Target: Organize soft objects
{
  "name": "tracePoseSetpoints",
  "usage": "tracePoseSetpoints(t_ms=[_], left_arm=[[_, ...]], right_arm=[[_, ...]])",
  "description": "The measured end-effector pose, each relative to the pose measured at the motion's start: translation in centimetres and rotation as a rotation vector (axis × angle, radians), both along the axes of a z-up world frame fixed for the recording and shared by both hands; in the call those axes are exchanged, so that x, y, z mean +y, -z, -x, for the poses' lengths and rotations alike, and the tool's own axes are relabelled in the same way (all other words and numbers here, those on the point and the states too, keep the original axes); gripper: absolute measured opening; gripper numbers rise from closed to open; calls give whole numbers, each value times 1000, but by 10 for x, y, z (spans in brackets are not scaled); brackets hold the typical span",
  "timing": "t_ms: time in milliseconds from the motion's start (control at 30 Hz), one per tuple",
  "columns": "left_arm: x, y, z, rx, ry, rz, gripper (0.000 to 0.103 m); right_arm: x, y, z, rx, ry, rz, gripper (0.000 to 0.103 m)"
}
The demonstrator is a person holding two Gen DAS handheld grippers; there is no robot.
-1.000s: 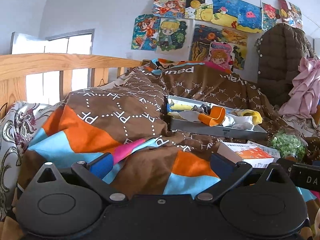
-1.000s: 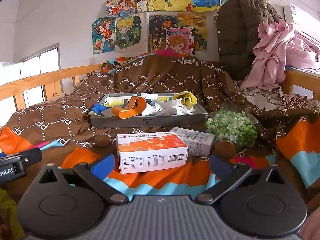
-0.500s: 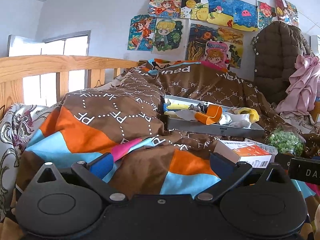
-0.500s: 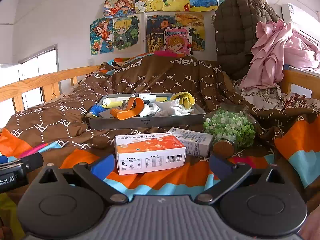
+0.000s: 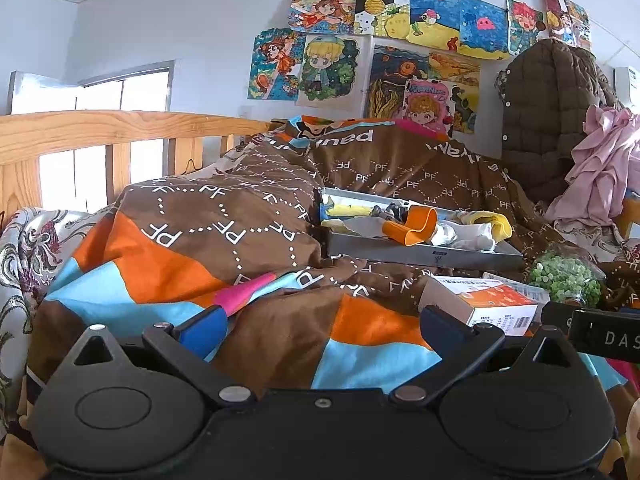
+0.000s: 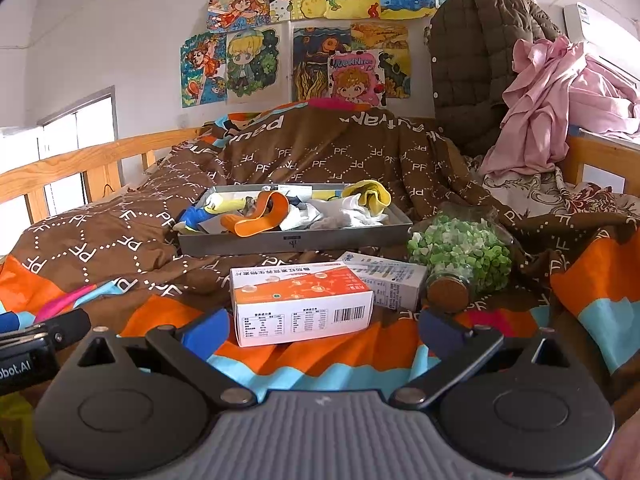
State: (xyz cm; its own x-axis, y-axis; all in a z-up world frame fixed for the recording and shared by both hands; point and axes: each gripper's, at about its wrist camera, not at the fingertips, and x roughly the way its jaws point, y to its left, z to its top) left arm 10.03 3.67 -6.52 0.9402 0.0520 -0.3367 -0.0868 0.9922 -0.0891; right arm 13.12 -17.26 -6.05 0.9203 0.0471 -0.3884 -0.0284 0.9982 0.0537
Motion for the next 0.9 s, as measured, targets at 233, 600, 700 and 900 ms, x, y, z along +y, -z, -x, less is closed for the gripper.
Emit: tracePoseSetpoints(t_ms=[233,600,700,900], left_arm=[[0,1,0,0,2,-3,102],[0,1,1,-4,3,-2,102],[-1,2,1,-2,7,-4,102],[0,1,1,-3,7,-2,102]], right_arm=[[0,0,0,1,0,0,103],[-3,2,0,9,2,-3,103],[-3,2,0,11,4,-4,103],[-4,2,0,11,4,-4,103]])
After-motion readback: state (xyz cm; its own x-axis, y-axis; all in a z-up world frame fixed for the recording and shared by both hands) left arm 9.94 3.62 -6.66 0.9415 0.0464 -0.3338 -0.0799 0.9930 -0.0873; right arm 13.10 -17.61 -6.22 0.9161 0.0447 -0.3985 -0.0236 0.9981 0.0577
